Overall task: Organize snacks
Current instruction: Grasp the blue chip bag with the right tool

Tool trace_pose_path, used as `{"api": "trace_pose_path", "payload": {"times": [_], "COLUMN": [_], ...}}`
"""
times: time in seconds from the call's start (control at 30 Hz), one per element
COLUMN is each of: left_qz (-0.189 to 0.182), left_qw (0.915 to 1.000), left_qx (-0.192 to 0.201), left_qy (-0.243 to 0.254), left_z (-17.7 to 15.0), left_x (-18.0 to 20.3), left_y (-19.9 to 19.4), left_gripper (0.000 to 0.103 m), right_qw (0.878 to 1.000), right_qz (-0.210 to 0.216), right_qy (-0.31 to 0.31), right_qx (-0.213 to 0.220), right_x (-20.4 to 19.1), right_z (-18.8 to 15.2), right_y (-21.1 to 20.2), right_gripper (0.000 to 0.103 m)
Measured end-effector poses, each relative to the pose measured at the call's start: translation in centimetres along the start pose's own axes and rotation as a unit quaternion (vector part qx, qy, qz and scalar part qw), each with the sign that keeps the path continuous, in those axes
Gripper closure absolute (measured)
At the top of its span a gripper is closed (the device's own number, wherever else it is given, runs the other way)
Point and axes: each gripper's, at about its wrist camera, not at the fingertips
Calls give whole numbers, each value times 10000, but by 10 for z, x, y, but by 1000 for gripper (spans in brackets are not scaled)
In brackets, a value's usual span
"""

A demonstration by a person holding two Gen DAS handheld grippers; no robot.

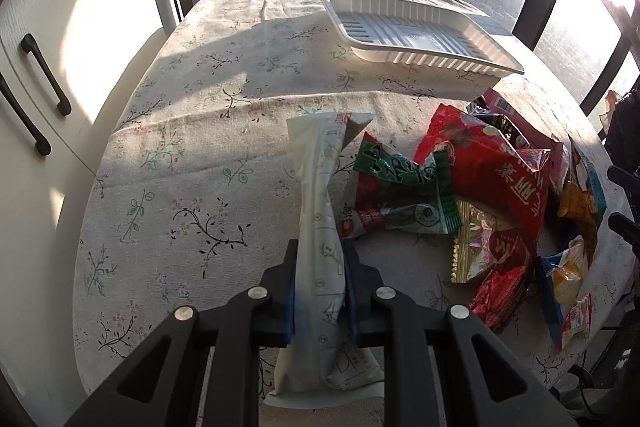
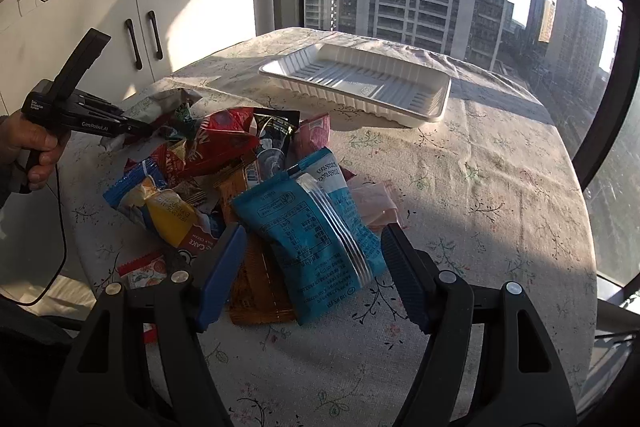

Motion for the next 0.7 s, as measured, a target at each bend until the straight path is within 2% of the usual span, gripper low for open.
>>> {"api": "trace_pose_path", "payload": {"times": [0.13, 0.33, 0.5, 0.7], "left_qz": [-223, -412, -391, -219], "left_qw": [9994, 9984, 9990, 9997], "left_qx": [109, 146, 42, -32], "left_qy": [-254, -352, -190, 49], "left_z": [-5, -8, -7, -6], "left_x": [-10, -15, -13, -7], "left_y": [-3, -3, 0, 6], "left_gripper": [83, 83, 83, 83], "right_qw": [9979, 9925, 9893, 9868], "right_qz": [259, 982, 1282, 1282], "right_qy": [-479, -473, -347, -330], "right_qx": [-361, -549, -605, -934], "right_x": [-2, 11, 24, 33], "right_z": [4, 8, 14, 12], "right_y": [19, 31, 37, 56], "right_gripper": [34, 34, 34, 34]}}
Point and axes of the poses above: each gripper's, at about its wrist camera, not at the fingertips, and y roughly the way its jaws point, x to its right, z to its top, and after that the axes turned 10 degrees about x, right-handed
